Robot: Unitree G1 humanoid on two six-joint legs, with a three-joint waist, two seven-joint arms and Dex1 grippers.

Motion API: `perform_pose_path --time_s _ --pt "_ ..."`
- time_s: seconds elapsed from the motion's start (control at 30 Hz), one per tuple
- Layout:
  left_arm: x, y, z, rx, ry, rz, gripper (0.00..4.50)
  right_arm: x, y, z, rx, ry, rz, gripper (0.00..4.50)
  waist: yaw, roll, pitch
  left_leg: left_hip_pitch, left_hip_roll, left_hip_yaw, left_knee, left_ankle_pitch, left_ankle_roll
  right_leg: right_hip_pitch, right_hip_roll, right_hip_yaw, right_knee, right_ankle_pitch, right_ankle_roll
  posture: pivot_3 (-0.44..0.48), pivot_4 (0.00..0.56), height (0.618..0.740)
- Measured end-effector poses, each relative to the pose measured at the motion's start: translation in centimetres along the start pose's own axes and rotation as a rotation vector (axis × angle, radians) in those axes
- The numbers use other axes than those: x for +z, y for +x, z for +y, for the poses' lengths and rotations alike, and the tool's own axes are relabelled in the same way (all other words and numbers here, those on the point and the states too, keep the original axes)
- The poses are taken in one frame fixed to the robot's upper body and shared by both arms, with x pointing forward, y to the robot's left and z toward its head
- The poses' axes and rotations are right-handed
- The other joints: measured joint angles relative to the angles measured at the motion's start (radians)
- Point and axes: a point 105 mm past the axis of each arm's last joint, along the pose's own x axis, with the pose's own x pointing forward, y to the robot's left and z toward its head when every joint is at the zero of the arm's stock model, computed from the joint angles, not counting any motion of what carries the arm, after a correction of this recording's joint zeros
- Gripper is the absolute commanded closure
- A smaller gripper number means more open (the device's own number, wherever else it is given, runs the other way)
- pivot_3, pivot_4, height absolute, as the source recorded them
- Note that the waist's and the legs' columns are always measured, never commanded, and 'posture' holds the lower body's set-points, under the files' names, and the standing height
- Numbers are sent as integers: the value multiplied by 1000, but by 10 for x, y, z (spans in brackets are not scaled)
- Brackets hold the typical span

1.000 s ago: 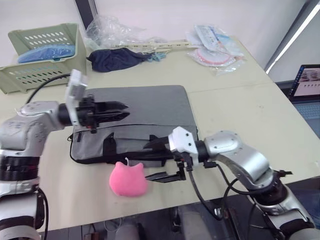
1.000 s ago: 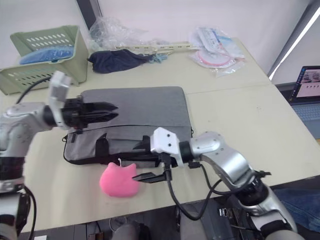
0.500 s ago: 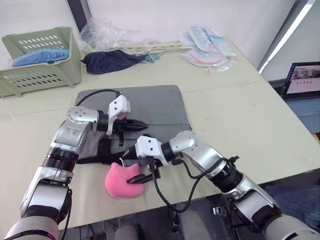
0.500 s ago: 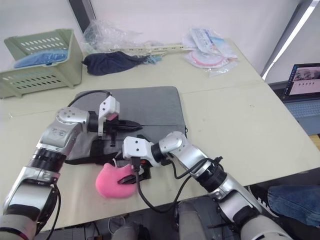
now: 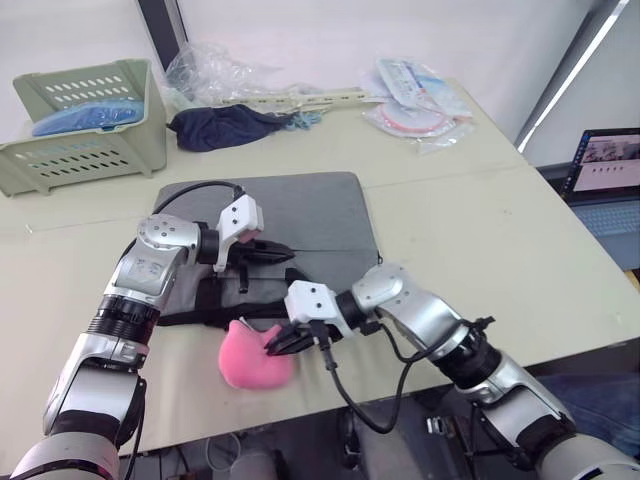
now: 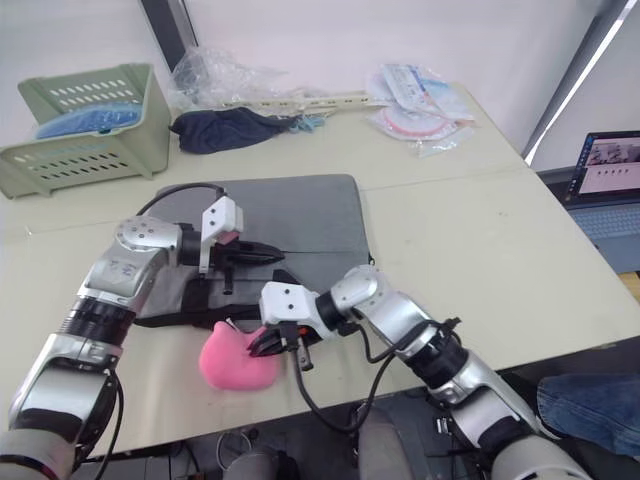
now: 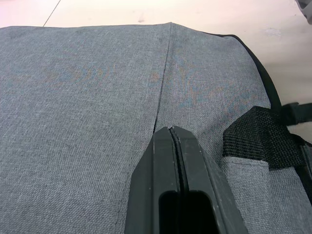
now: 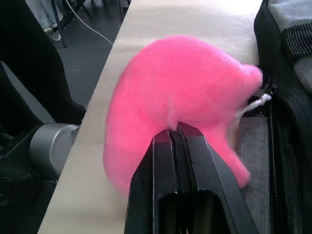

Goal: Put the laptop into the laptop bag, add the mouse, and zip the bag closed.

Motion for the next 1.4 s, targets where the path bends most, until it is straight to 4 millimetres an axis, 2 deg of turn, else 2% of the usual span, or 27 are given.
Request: perform_pose_path --time_s 0.13,0.4,0.6,0.8,0.9,1.07,1.2,1.3,1.4 --pt "0 1 -1 -3 11 0 4500 -6 -20 10 -10 35 27 4432 6 0 0 0 0 -1 -1 0 0 0 0 0 -1 0 0 0 150 740" --pt "0 4 -2 -7 35 3 4500 -2 -42 20 -36 61 42 4432 14 0 0 0 0 -1 -1 0 0 0 0 -1 -6 0 0 0 150 740" --pt "-3 8 -4 -14 57 23 4500 -6 -75 34 -63 87 114 4432 19 0 -1 0 0 -1 -2 -1 2 1 0 -1 -8 0 0 0 150 740" --pt "-5 10 -6 -10 71 24 4500 -22 -102 57 -93 147 190 4432 27 3 -3 1 0 -2 -2 -3 3 3 0 -1 -10 0 0 0 150 740" --pt "-8 8 -6 1 62 27 4500 -40 -119 82 -65 234 258 4432 32 2 -5 5 1 -1 -5 -3 3 5 1 -1 -13 0 -1 0 150 740" --pt "-14 8 -6 15 62 45 4500 -46 -146 88 -144 262 308 4432 28 2 -5 21 4 1 -15 -3 2 19 1 5 -20 1 -4 0 150 740" --pt "-14 8 -6 14 62 44 4500 -43 -152 82 -204 252 288 4432 29 4 -7 22 5 1 -17 -2 1 20 2 6 -21 0 -6 0 150 740" --pt "-14 8 -6 14 61 45 4500 -32 -145 67 -266 202 208 4432 29 4 -8 22 6 1 -17 -2 -1 19 2 6 -21 0 -6 0 150 740" --pt "-14 8 -6 12 62 45 4500 -14 -129 57 -275 137 85 3581 31 5 -8 22 6 1 -17 -2 -1 19 3 6 -20 0 -7 0 150 740"
